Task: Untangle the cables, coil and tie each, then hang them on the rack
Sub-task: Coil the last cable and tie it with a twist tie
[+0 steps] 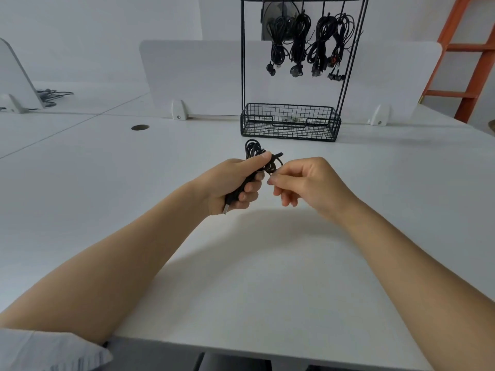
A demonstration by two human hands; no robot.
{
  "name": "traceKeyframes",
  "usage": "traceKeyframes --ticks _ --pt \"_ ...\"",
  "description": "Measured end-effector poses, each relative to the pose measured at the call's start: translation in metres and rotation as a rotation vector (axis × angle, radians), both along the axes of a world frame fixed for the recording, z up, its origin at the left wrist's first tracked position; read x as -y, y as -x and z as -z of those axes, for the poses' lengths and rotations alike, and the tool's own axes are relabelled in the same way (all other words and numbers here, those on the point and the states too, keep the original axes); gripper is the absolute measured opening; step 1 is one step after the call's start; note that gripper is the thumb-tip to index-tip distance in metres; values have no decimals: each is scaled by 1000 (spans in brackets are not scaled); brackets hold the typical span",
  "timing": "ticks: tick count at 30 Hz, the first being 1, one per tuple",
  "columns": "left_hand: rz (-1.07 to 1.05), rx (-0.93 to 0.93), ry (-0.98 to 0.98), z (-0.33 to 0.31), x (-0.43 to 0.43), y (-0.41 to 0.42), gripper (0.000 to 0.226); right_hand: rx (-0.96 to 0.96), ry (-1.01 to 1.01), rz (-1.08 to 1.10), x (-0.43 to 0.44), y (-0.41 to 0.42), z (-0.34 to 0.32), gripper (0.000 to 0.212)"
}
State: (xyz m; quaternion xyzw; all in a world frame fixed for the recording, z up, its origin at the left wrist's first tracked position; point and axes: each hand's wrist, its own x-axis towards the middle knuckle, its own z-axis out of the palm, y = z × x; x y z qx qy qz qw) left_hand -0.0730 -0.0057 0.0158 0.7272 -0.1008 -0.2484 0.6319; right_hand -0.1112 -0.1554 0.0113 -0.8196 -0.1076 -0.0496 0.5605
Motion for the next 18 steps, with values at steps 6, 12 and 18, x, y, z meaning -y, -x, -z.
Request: traceKeyframes --ticks 6,12,18 --pt "-77 1 29 3 3 1 40 498 468 216 -12 -3 18 21" --pt "-75 -44 66 6 4 2 39 664 418 279 -15 -8 23 13" --pt "-79 -20 49 9 9 4 40 339 160 299 -22 -3 19 14"
